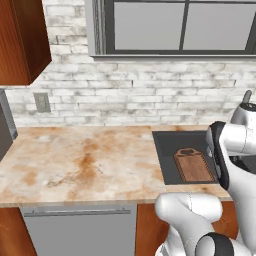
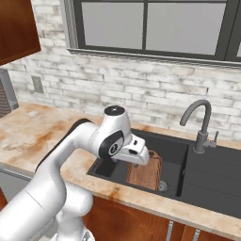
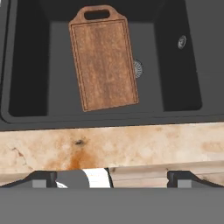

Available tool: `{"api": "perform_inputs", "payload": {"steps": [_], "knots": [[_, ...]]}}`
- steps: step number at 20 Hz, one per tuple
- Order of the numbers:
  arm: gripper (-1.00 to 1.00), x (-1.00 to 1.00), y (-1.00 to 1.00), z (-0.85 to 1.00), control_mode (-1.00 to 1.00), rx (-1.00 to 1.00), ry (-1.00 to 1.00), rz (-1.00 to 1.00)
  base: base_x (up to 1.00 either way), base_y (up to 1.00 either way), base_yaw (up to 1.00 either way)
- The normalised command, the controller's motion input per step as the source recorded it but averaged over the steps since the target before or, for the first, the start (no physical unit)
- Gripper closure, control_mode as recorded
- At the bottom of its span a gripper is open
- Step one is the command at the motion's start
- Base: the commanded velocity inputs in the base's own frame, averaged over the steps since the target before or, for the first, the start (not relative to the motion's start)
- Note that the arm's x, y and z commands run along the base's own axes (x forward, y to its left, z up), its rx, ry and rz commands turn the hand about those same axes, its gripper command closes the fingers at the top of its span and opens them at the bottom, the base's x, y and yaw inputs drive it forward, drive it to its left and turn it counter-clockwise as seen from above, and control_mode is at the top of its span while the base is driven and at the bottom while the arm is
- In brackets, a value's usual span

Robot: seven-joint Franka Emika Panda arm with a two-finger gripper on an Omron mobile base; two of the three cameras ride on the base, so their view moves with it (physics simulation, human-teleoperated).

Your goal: Move the cutting board and knife to the sink. Then move spray from the cabinet to the counter.

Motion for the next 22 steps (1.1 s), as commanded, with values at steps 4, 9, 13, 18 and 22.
{"api": "perform_inputs", "payload": {"steps": [4, 9, 13, 18, 22], "knots": [[-1.0, -0.25, 0.01, 0.18, -1.0, 0.0, 0.0, -0.01, 0.0, 0.0, 0.0], [-1.0, 0.0, 0.0, 0.0, -1.0, 0.0, 0.0, 0.0, 0.0, 0.0, 0.0], [-1.0, -0.02, 0.0, 0.0, 1.0, 0.0, 0.0, 0.0, -0.09, 0.0, 0.0], [-1.0, 0.0, 0.0, 0.0, 1.0, 0.0, 0.0, 0.0, -0.71, 0.0, -0.11], [-1.0, 0.0, 0.0, 0.0, 1.0, 0.0, 0.0, 0.0, -0.82, -0.03, -0.05]]}}
